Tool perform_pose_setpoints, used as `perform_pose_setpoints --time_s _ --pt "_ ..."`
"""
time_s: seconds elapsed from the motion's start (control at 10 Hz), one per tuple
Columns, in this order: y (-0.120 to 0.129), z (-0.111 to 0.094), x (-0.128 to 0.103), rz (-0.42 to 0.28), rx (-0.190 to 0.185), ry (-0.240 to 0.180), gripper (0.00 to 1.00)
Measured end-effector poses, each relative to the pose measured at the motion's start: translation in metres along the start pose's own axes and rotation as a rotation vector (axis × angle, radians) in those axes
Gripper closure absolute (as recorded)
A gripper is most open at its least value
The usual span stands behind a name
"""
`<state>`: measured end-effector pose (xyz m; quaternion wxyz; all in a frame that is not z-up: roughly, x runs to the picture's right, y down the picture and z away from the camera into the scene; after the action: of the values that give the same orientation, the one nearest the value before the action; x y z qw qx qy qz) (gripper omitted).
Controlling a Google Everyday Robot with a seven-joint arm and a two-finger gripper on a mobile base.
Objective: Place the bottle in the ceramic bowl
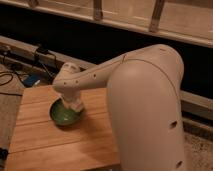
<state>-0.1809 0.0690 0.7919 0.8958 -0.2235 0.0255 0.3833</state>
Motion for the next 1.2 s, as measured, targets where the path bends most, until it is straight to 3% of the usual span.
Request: perform_pose_setpoints --time_s 0.7,0.8,1.2 --pt "0.0010 0.0002 -0.0001 -0.001 -0.001 0.001 0.25" --pt "0.0014 0.0002 -0.0003 -0.002 -0.001 0.001 0.20" --pt "0.0017 0.0002 -0.0005 -0.003 -0.001 0.000 0.20"
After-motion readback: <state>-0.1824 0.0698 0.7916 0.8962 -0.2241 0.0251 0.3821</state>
